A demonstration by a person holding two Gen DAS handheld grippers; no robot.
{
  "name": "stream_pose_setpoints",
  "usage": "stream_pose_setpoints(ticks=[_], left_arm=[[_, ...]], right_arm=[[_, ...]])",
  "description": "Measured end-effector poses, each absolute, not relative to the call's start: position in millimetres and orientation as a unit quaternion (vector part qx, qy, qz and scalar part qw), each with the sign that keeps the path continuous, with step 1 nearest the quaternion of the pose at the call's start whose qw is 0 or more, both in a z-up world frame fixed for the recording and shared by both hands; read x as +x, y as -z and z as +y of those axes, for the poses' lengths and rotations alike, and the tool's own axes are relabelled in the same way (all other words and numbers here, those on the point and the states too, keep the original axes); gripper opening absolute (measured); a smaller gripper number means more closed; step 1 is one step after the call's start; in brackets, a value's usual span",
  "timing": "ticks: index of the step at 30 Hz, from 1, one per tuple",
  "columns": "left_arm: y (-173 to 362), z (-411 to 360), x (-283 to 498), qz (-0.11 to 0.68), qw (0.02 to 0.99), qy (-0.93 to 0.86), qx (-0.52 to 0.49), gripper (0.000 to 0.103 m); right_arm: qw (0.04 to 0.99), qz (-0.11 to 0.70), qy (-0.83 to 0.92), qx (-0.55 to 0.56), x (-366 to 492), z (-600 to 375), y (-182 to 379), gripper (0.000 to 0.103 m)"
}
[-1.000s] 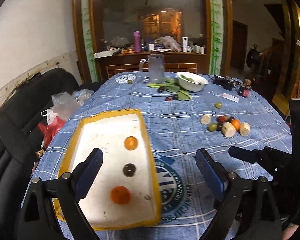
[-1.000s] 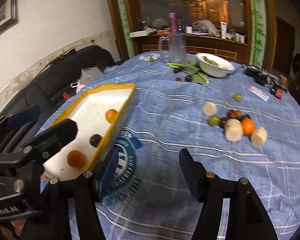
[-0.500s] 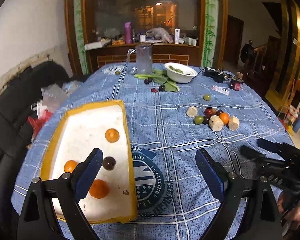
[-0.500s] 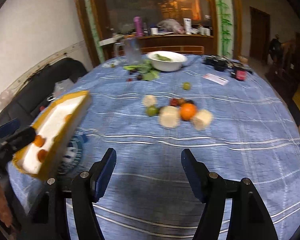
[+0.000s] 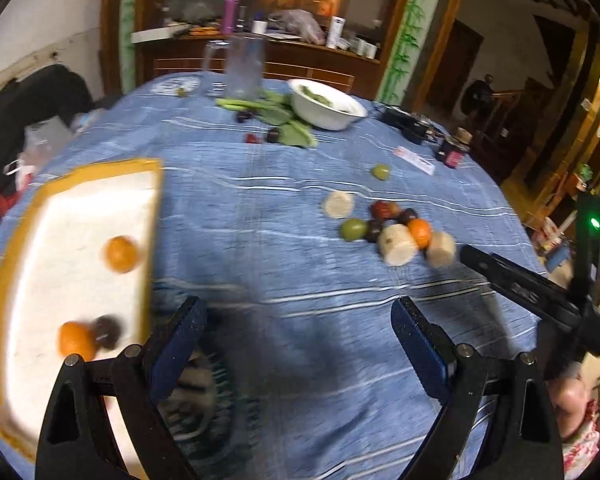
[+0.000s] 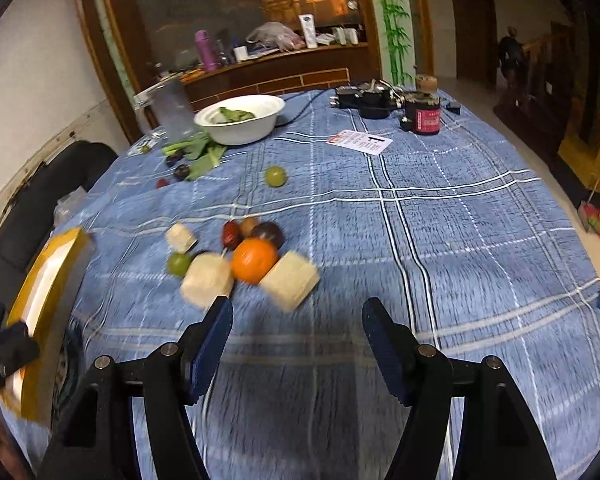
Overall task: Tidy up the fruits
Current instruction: 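Reach the right tool to the cream-coloured cube and grasp it, then carry the cream cube into the tray and release it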
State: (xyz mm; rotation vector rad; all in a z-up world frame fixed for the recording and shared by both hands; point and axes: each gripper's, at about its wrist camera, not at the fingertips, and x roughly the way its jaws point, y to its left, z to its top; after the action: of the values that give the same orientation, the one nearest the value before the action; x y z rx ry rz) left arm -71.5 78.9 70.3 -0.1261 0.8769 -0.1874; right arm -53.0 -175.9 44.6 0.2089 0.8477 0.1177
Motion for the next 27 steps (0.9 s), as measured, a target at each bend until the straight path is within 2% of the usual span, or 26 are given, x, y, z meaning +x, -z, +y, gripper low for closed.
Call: stream_pose_setpoints(ticks=[2,3,5,7,9,10,12,13,26,27], left_arm=[[-67,65,-64,0.420,0.899,0.107,-0.053,0.093],[-66,59,-61,0.419,0.899,0.116,-0.050,0.089],[-62,46,-51,0.419,0.896,0.140,-0.044,0.078],[-58,34,-41,0.421,0.894,0.153,-0.031,0.060],[-55,23,-30,0.420,0.892,0.163,-0.012,0.053],[-54,19,-24,0.420,0.892,0.168,-0.005,0.053],[-51,11,-15,0.422,0.889,0.178,0.005,0.053],[-50,8,-11,0.424,0.887,0.181,0.010,0.053],[-16,-45,24,0.436,0.869,0.206,0.110,0.053],[-15,-48,20,0.428,0.872,0.201,0.127,0.047]], right_arm=[[0.901,0.413,-0.061,0.120,-42,-179,-40,0.070],[0.898,0.416,-0.065,0.130,-37,-180,-38,0.070],[0.892,0.420,-0.072,0.150,-27,-182,-33,0.070],[0.888,0.424,-0.082,0.159,-21,-181,-28,0.070],[0.886,0.427,-0.089,0.157,-17,-177,-23,0.070],[0.885,0.429,-0.091,0.156,-16,-175,-21,0.069],[0.881,0.435,-0.097,0.158,-16,-174,-16,0.055],[0.877,0.441,-0.104,0.162,-15,-174,-12,0.044],[0.875,0.426,-0.094,0.208,-21,-202,-15,0.044],[0.876,0.424,-0.094,0.210,-22,-203,-15,0.044]])
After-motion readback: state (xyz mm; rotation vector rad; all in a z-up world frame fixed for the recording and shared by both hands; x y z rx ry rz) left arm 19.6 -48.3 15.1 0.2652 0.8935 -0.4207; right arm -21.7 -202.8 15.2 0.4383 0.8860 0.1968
